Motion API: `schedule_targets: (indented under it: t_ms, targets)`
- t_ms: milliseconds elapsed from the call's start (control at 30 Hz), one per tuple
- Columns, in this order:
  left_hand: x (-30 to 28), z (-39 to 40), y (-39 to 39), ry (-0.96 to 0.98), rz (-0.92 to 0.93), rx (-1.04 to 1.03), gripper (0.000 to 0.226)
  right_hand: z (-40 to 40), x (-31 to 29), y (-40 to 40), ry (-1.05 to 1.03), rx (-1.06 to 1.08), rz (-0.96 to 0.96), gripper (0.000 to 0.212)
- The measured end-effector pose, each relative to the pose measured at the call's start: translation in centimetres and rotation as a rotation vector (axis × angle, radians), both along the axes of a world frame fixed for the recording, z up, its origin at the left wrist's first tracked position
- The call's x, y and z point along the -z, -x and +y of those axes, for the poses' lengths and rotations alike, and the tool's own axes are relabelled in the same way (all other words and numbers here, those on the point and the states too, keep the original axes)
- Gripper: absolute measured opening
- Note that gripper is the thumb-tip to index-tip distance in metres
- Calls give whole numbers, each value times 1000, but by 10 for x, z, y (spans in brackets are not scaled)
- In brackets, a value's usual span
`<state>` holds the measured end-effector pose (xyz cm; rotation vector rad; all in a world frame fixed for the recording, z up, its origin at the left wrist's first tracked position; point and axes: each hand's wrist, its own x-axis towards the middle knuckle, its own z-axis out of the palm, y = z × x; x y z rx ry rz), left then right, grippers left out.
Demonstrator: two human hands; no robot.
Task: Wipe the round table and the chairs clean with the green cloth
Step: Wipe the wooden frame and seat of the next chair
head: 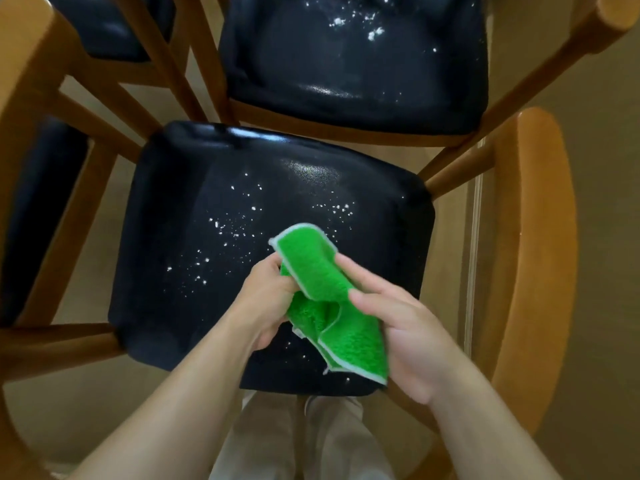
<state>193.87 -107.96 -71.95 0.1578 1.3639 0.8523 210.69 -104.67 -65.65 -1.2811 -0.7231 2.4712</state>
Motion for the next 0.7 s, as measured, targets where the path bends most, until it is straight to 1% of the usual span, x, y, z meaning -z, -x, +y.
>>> schedule_targets:
  t_ms: [67,133,200,267,300,400,433,467,500,533,567,633,700]
  targets:
    - [6,0,4,51,70,-21,28,4,11,13,-80,-139,-227,51]
    - [11,0,8,86,106,-13,32,5,19,23,-197,-289,-412,52]
    - [13,-1,13,80,94,37,38,6,23,29,-255,-343,-482,50]
    - [13,-1,20,29,-4,90,41,6,29,29,-201,-321,-436,51]
    - [12,-1,23,-1,-75,110,39,6,32,27,-141,-290,-386,55]
    - [7,10,27,-105,-274,129,40,10,35,16,52,-195,-215,82]
    - [6,16,29,-149,-328,123,43,13,35,12,75,-173,-157,83]
    - [6,21,31,-179,-383,100,46,17,36,10,76,-152,-122,77]
    - [7,27,33,-189,-413,74,49,21,38,9,71,-119,-141,70]
    - [8,32,35,-180,-405,65,50,25,42,9,66,-73,-211,65]
    - [9,37,37,-156,-357,73,48,28,46,10,48,-31,-311,61]
    - [12,43,40,-87,-223,65,37,32,56,16,-66,-33,-521,55]
    - [16,46,42,-31,-176,-29,38,34,64,25,-209,-59,-672,50]
